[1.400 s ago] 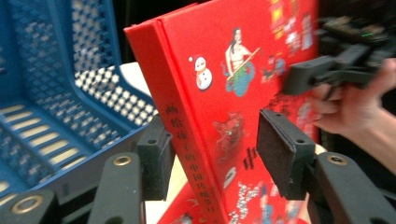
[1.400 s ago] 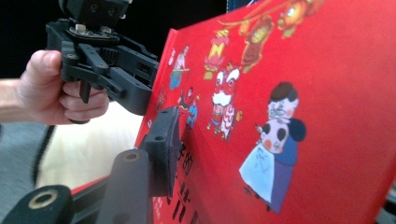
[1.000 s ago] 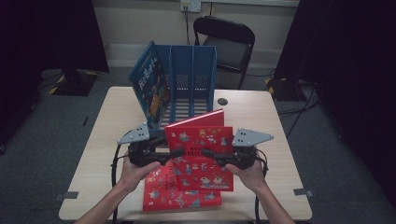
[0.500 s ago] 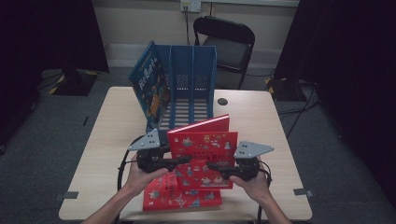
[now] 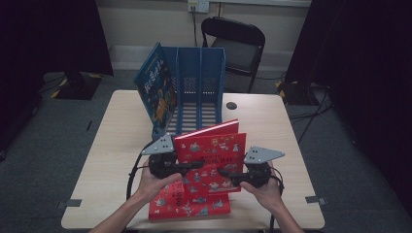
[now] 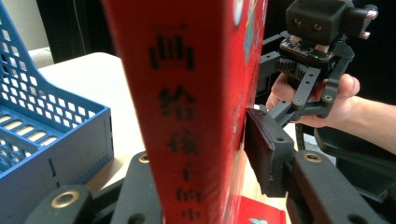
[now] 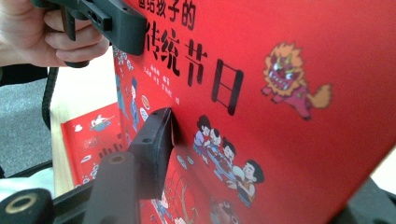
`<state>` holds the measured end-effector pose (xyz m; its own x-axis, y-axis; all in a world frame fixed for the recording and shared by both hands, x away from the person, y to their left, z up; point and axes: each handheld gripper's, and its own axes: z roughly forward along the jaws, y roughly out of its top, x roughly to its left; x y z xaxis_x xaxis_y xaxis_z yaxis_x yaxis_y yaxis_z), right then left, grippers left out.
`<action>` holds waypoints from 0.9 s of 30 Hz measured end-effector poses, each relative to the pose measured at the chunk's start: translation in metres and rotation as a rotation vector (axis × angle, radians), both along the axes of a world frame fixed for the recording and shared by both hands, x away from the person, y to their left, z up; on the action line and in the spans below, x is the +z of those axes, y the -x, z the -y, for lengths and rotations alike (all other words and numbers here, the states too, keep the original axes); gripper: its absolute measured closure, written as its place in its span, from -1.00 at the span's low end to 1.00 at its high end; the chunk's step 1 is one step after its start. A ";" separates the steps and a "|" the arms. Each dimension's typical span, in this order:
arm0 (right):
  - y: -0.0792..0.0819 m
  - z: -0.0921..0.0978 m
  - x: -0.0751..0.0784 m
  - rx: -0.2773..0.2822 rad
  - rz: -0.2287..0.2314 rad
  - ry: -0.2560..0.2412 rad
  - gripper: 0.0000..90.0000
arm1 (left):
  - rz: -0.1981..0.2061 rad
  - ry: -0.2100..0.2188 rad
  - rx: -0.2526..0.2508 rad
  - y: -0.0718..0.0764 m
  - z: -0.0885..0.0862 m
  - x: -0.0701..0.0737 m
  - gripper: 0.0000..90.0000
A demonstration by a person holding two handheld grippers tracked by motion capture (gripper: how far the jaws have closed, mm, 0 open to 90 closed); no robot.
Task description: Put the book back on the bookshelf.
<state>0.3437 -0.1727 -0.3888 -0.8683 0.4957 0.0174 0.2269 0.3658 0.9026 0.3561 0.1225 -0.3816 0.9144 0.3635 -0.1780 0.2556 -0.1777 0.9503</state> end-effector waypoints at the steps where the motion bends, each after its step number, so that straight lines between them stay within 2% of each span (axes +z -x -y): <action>1: -0.001 0.000 0.000 -0.002 -0.001 -0.003 0.02 | 0.010 -0.005 0.003 0.000 -0.001 0.000 0.40; 4: -0.006 -0.002 0.001 -0.040 0.016 -0.005 0.08 | 0.051 -0.031 0.028 0.001 -0.005 0.004 0.50; 6: -0.011 -0.006 0.001 -0.041 0.018 -0.004 0.06 | 0.082 -0.038 0.053 0.003 -0.008 0.006 0.48; 8: -0.014 -0.013 0.000 -0.039 0.013 -0.012 0.04 | 0.087 -0.054 0.065 0.003 -0.013 0.008 0.48; 12: -0.015 -0.025 -0.001 -0.040 0.028 0.000 0.01 | 0.074 -0.036 0.072 0.003 -0.025 0.003 0.46; 15: -0.014 -0.028 -0.001 -0.048 0.025 -0.009 -0.02 | 0.076 -0.023 0.075 0.006 -0.025 0.001 0.46; 17: -0.012 -0.026 -0.002 -0.053 0.013 -0.016 -0.03 | 0.069 -0.006 0.072 0.007 -0.025 -0.001 0.45; 19: -0.011 -0.025 -0.002 -0.052 0.011 -0.019 -0.06 | 0.072 -0.009 0.071 0.008 -0.024 -0.001 0.45; 23: -0.008 -0.018 -0.002 -0.115 0.021 -0.012 -0.19 | 0.065 -0.010 0.076 0.009 -0.025 -0.002 0.47; 27: -0.010 -0.012 -0.002 -0.127 0.014 -0.029 -0.22 | 0.052 -0.014 0.081 0.010 -0.025 -0.002 0.47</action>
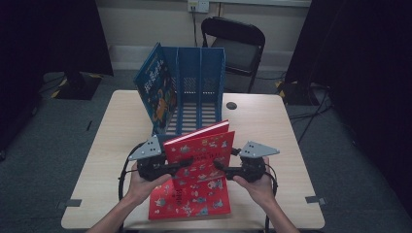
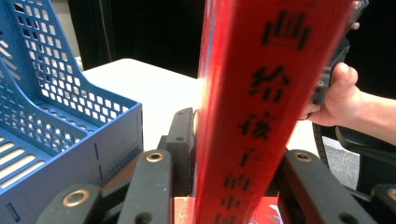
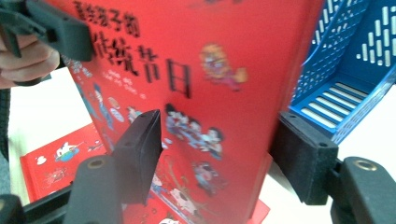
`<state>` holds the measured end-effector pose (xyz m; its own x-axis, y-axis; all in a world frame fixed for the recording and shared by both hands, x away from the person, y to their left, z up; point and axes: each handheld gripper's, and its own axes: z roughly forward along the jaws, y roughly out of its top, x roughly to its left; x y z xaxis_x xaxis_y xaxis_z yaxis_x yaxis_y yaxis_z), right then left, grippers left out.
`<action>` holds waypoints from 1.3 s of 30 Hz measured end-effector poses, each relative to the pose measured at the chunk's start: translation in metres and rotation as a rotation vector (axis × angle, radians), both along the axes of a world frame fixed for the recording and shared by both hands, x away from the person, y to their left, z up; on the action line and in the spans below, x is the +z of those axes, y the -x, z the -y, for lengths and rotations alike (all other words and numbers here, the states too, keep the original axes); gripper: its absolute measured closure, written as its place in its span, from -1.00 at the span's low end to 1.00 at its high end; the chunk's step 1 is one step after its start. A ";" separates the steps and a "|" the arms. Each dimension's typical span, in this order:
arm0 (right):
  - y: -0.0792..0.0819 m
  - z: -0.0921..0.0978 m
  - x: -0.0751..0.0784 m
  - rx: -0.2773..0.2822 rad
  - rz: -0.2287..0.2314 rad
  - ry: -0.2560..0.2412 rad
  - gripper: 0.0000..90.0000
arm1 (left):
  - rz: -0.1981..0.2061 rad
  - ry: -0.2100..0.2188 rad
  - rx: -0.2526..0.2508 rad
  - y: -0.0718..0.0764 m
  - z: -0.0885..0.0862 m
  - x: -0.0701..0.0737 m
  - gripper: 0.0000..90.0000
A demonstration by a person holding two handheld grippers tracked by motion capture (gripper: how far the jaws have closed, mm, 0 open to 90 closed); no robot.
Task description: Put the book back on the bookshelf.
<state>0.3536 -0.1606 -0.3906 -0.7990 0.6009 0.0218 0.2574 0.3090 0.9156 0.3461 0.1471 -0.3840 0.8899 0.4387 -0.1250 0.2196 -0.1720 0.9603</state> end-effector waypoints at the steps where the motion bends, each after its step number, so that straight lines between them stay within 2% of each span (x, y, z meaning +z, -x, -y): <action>1: -0.001 0.001 0.000 -0.004 0.000 -0.004 -0.22 | 0.000 0.001 0.002 0.000 0.000 0.000 0.48; 3: -0.002 -0.003 0.000 0.000 0.002 -0.008 -0.25 | -0.001 -0.002 0.007 0.001 0.000 0.000 0.57; 11: -0.005 -0.010 -0.001 0.000 0.002 -0.008 -0.28 | -0.001 -0.021 0.025 0.002 -0.001 0.002 0.65; 15: -0.010 -0.012 0.001 -0.021 -0.001 -0.010 -0.32 | -0.008 -0.024 0.042 0.001 -0.003 0.002 0.68; 18: -0.012 -0.011 0.003 -0.037 0.006 -0.015 -0.38 | -0.010 -0.022 0.037 0.000 -0.004 0.002 0.72; 20: -0.015 -0.012 0.005 -0.027 -0.002 -0.028 -0.40 | -0.011 -0.019 0.032 -0.001 -0.004 0.002 0.72; 24: -0.018 -0.018 0.006 -0.021 -0.002 -0.012 -0.46 | -0.019 -0.018 0.027 -0.003 -0.004 0.002 0.72; 27: -0.023 -0.023 0.006 -0.014 -0.005 -0.018 -0.50 | -0.045 -0.003 0.017 -0.003 -0.002 0.003 0.66; 30: -0.024 -0.027 0.007 0.005 -0.015 -0.012 -0.59 | -0.028 -0.018 0.027 0.002 0.004 0.005 0.65; 32: -0.023 -0.027 0.009 0.004 -0.017 0.006 -0.56 | -0.035 -0.012 0.023 0.002 0.004 0.005 0.65; 36: -0.022 -0.028 0.007 -0.001 -0.011 -0.006 -0.57 | -0.032 -0.011 0.031 0.005 0.002 0.005 0.65; 39: -0.023 -0.028 0.006 0.011 -0.019 -0.018 -0.58 | -0.012 -0.020 -0.003 0.007 -0.002 0.008 0.57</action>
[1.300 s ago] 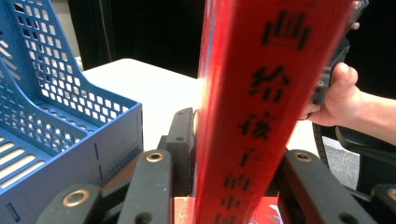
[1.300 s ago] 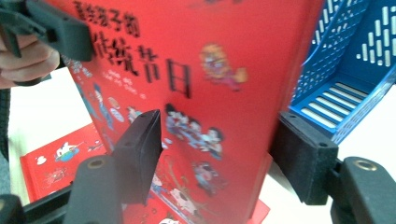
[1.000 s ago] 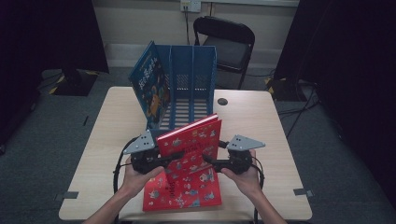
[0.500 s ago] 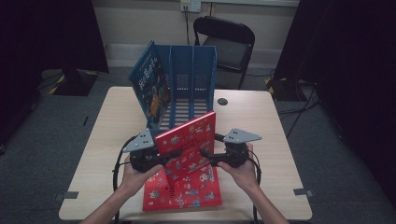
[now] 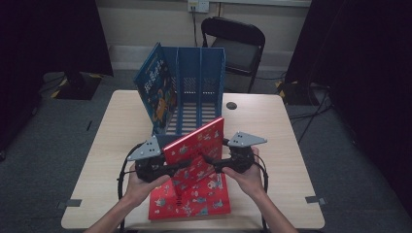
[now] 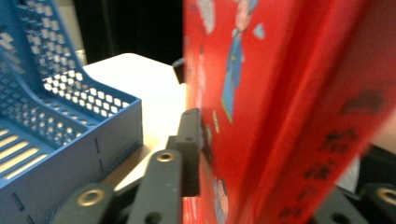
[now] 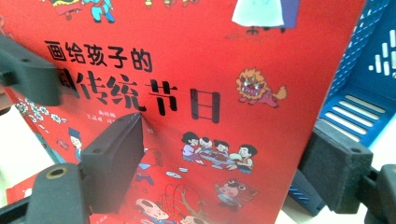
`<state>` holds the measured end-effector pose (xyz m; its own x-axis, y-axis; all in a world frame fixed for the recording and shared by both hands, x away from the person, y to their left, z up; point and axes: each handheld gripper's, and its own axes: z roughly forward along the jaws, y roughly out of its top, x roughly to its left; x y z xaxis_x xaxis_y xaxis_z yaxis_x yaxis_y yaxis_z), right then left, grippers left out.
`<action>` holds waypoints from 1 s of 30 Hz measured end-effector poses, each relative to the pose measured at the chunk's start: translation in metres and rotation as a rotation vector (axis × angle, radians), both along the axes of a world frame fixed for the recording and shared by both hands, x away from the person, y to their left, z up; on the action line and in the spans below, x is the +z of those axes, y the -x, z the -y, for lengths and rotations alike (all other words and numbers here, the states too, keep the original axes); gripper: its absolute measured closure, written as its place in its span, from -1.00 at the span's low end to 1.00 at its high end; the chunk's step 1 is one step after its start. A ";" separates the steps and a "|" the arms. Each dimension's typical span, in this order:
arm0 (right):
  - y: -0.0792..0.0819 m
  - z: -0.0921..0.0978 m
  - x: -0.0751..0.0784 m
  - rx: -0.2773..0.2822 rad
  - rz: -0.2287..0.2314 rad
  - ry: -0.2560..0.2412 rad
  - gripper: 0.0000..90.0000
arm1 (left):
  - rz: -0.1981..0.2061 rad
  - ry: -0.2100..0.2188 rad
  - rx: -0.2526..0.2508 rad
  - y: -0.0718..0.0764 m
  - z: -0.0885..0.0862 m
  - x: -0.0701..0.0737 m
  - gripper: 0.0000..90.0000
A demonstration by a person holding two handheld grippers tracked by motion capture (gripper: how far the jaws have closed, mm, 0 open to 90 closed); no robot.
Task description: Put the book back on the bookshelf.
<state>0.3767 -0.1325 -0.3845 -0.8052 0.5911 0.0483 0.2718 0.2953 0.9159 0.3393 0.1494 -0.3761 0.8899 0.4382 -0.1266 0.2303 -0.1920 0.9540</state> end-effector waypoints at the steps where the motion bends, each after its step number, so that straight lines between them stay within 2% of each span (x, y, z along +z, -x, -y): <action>1: 0.000 0.000 0.000 0.000 0.000 0.000 -0.58 | 0.002 0.003 -0.004 0.001 -0.002 0.000 0.57; 5: 0.000 -0.001 0.000 0.010 0.001 0.000 -0.59 | -0.003 -0.002 -0.008 0.008 -0.005 0.004 0.47; 13: -0.001 -0.006 0.000 0.037 0.006 0.005 -0.60 | 0.000 -0.008 -0.004 0.014 -0.008 0.005 0.43; 15: -0.001 -0.007 0.000 0.039 0.007 0.006 -0.60 | 0.001 0.002 -0.006 0.015 -0.009 0.006 0.44; 30: 0.005 -0.001 0.001 0.022 0.030 0.014 -0.57 | -0.007 0.012 -0.069 0.018 -0.002 0.009 0.25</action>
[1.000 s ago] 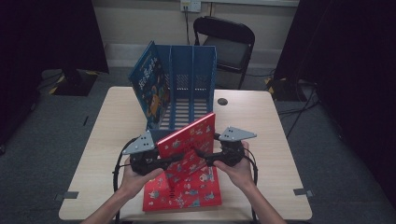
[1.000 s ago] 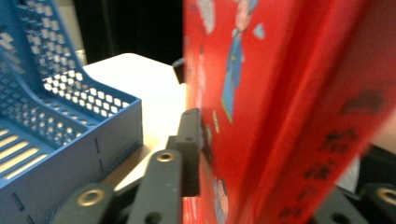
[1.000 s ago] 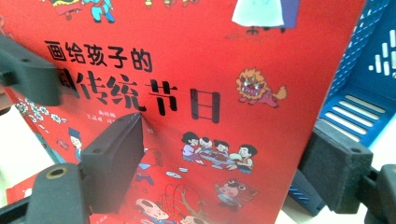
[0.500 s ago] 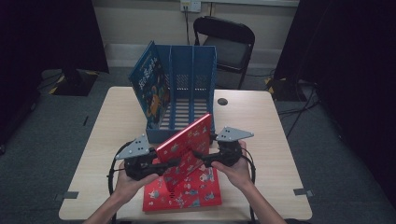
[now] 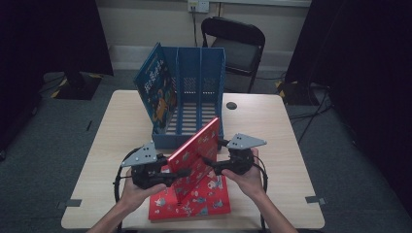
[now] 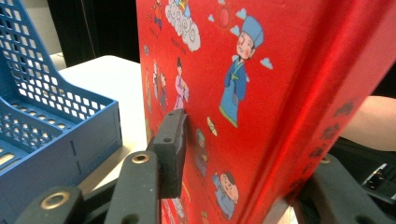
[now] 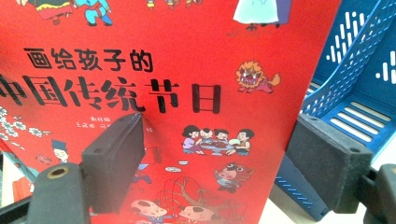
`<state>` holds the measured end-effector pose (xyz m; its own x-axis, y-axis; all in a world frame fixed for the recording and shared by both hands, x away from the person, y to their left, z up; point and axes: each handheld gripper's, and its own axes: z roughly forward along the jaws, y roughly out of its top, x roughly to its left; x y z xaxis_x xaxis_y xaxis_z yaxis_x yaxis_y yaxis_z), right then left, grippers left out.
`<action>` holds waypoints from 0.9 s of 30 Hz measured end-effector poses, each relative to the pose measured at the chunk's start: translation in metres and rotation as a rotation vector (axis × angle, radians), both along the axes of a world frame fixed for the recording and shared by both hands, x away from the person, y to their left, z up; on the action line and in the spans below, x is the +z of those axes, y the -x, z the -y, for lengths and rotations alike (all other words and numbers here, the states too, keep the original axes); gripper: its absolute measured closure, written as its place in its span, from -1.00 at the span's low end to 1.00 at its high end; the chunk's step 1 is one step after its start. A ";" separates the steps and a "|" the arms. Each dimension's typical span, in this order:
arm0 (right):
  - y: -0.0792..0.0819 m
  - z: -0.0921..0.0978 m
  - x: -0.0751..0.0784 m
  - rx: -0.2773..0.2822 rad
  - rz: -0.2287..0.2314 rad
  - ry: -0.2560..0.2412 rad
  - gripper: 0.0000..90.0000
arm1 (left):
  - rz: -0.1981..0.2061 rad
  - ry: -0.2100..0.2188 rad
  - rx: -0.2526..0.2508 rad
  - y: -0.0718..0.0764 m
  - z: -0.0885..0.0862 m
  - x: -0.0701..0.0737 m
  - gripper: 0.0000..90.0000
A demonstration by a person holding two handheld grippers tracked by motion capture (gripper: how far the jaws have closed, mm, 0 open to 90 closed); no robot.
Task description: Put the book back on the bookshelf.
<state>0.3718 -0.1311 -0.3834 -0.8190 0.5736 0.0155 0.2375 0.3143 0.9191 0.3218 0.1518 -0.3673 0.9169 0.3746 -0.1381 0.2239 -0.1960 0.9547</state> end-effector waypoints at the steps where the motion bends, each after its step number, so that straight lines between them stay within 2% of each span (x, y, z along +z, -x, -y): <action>1: 0.000 0.001 0.000 0.001 -0.006 -0.002 -0.57 | -0.003 0.004 -0.005 0.000 0.001 0.000 0.24; 11: 0.008 0.008 0.001 -0.007 -0.006 -0.001 -0.56 | 0.001 0.000 -0.055 0.007 0.013 0.003 0.06; 16: 0.015 0.013 0.001 0.003 0.012 -0.010 -0.43 | 0.001 0.002 -0.077 0.008 0.017 0.003 0.03; 21: 0.022 0.018 0.006 0.027 0.029 -0.036 -0.47 | 0.006 0.023 -0.095 0.012 0.021 0.007 -0.08; 27: 0.024 0.018 0.006 0.036 0.032 -0.034 -0.49 | 0.019 0.030 -0.103 0.014 0.021 0.013 -0.13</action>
